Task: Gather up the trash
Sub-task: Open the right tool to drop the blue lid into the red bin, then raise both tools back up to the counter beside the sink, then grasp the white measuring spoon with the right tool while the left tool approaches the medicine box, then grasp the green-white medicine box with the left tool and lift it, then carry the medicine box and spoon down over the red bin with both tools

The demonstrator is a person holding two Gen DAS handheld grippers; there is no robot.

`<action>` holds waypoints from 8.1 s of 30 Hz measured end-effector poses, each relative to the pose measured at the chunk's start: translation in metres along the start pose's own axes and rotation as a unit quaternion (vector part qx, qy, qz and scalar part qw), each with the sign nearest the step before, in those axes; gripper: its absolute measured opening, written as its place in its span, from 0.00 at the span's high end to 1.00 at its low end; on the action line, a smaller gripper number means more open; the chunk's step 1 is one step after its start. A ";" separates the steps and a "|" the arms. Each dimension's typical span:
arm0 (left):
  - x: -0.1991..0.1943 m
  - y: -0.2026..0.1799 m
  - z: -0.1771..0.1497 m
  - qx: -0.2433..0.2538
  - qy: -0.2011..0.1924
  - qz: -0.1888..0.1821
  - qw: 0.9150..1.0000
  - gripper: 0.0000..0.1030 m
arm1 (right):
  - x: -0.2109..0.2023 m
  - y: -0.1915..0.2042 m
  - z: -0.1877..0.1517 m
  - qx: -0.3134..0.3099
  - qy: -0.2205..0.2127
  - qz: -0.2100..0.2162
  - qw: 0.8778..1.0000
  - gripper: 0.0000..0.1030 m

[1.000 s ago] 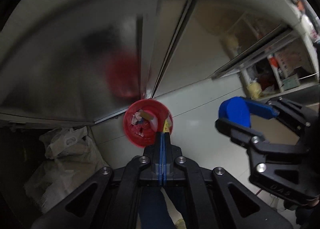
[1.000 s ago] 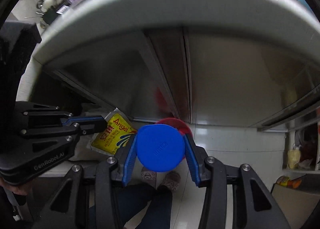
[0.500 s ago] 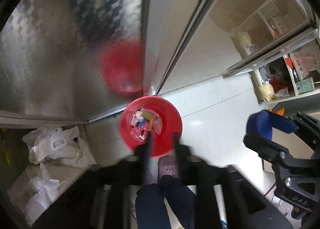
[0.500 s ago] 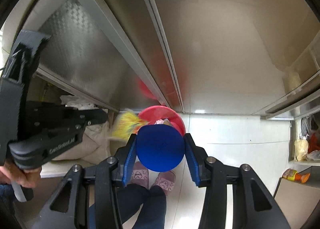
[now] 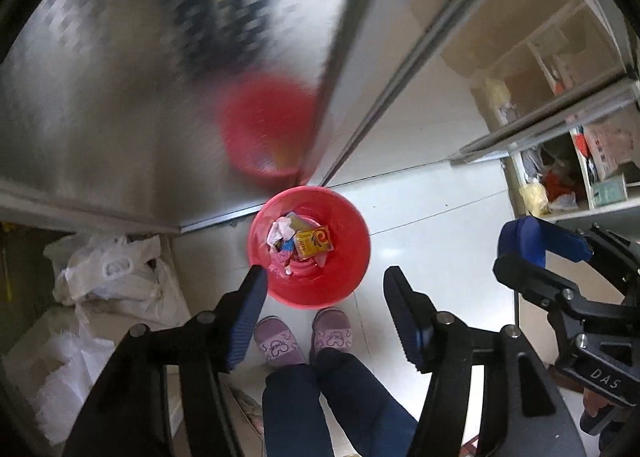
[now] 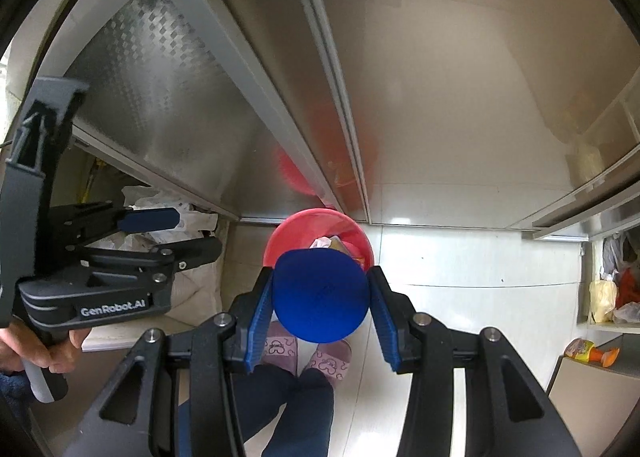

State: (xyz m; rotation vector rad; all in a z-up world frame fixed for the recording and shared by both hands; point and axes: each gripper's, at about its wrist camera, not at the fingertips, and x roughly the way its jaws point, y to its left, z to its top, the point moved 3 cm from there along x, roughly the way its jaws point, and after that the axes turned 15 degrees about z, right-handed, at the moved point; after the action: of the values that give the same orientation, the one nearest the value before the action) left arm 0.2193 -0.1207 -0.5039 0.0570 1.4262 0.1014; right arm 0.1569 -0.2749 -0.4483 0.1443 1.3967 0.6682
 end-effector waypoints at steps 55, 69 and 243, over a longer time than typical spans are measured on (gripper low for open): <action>-0.244 0.071 -0.018 -0.002 -0.125 0.007 0.992 0.00 | -0.125 0.115 0.041 -0.093 0.000 -0.033 0.995 0.01; -0.332 0.120 0.030 -0.014 -0.189 -0.007 0.982 0.00 | -0.199 0.168 0.101 -0.147 -0.079 -0.048 0.985 0.01; -0.026 0.040 0.018 0.106 0.009 -0.072 0.992 0.46 | -0.025 0.102 0.065 -0.137 0.031 0.025 0.990 0.96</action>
State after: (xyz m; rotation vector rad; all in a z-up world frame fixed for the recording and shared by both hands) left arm 0.2321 -0.0834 -0.4718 0.1274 1.4502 -0.1690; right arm 0.1822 -0.1865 -0.3656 -0.0606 1.3483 0.9059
